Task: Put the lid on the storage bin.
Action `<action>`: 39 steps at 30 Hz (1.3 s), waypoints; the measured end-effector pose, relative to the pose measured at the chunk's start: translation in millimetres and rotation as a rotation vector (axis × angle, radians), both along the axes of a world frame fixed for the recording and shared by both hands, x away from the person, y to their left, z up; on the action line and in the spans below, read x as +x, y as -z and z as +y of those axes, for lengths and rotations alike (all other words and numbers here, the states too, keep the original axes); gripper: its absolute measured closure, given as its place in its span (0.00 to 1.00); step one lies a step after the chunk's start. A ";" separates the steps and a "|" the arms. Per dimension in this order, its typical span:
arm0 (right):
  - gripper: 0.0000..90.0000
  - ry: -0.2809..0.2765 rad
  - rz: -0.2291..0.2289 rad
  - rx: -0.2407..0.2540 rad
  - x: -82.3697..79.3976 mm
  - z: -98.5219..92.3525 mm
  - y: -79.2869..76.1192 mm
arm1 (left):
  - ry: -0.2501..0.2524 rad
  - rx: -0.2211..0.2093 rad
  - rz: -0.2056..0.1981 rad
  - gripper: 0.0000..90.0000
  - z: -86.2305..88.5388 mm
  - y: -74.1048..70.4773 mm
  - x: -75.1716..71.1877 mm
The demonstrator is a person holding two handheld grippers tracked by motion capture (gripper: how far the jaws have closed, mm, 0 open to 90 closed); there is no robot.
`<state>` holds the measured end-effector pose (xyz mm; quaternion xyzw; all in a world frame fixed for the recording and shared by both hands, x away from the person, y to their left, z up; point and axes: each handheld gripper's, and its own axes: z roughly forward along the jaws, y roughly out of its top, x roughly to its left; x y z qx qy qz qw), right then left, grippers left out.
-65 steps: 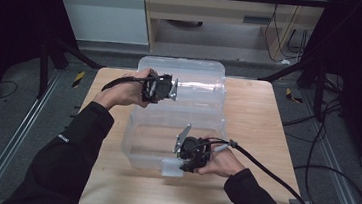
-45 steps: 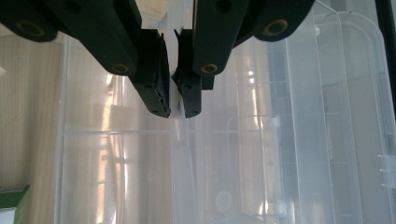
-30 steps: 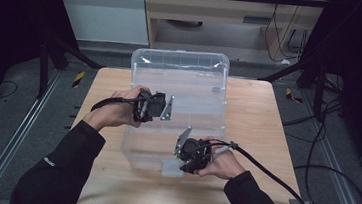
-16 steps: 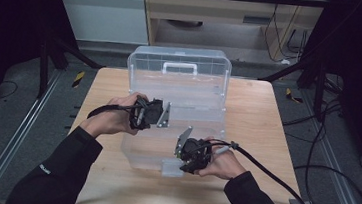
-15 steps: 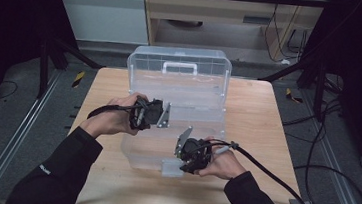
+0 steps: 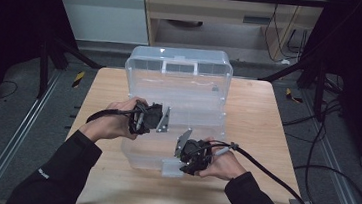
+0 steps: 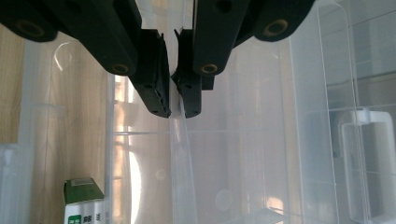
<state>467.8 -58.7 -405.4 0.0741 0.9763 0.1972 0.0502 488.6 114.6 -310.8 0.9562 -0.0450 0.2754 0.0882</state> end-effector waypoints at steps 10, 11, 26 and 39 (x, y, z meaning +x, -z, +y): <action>0.67 -0.005 -0.027 0.019 -2.6 -1.2 -2.6 | -0.010 -0.013 0.012 0.92 0.4 2.3 -3.2; 0.67 -0.005 -0.026 0.023 -3.2 -1.9 -4.1 | -0.011 -0.014 0.011 0.92 0.3 2.5 -3.3; 0.70 0.084 -0.043 0.158 -6.7 -27.0 -32.9 | -0.012 -0.013 0.013 0.92 -1.0 3.4 -4.0; 0.91 0.188 -0.043 0.271 -6.8 -55.3 -46.4 | -0.022 -0.005 0.015 0.92 -2.1 3.7 -5.8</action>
